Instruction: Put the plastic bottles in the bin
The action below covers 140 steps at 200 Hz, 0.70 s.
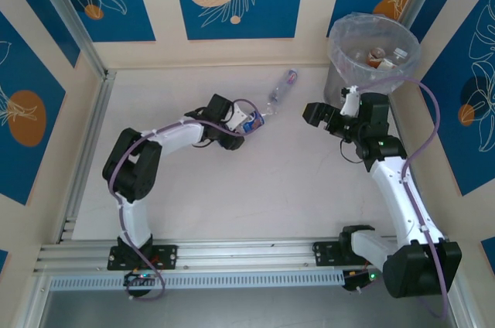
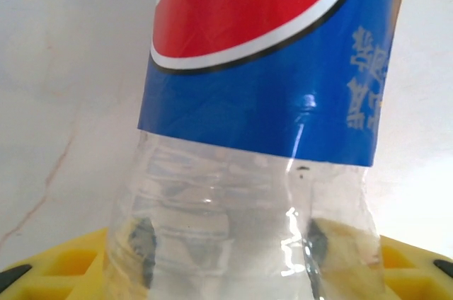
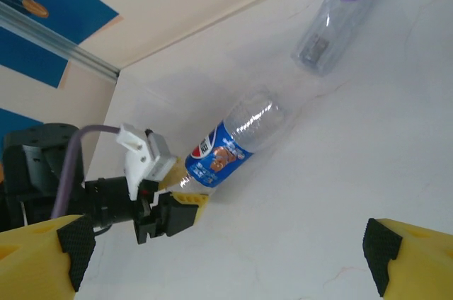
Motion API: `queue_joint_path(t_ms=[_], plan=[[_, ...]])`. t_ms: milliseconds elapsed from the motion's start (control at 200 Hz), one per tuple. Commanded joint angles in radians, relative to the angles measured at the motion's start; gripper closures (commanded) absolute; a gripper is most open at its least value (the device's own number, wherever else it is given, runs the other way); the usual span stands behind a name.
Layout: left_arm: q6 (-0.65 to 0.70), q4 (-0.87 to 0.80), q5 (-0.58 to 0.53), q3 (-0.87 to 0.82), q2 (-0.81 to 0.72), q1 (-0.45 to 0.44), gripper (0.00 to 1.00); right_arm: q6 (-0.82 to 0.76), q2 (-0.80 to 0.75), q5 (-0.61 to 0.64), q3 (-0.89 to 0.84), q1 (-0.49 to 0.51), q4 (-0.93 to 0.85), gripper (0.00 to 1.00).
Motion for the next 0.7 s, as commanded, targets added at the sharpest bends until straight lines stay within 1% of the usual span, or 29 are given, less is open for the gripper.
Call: queue_joint_path(t_ms=[0, 145, 315, 415, 510, 585, 695], plan=[[-0.093, 0.017, 0.127, -0.041, -0.080, -0.006, 0.48, 0.019, 0.000, -0.070, -0.040, 0.013, 0.054, 0.00], [-0.149, 0.023, 0.279, -0.095, -0.154, -0.007, 0.48, 0.076, 0.006, -0.147, -0.090, 0.015, 0.162, 0.01], [-0.242, 0.091, 0.429, -0.149, -0.233, -0.005, 0.47, 0.156, 0.037, -0.219, -0.103, 0.021, 0.249, 0.00], [-0.297, 0.133, 0.455, -0.168, -0.270, -0.010, 0.47, 0.223, 0.064, -0.222, -0.089, 0.033, 0.262, 0.01], [-0.322, 0.164, 0.473, -0.180, -0.297, -0.020, 0.47, 0.240, 0.093, -0.219, -0.092, 0.068, 0.298, 0.00], [-0.317, 0.160, 0.462, -0.174, -0.306, -0.033, 0.47, 0.239, 0.122, -0.204, -0.087, 0.095, 0.316, 0.01], [-0.313, 0.150, 0.464, -0.161, -0.300, -0.047, 0.47, 0.279, 0.159, -0.197, -0.089, 0.125, 0.397, 0.00]])
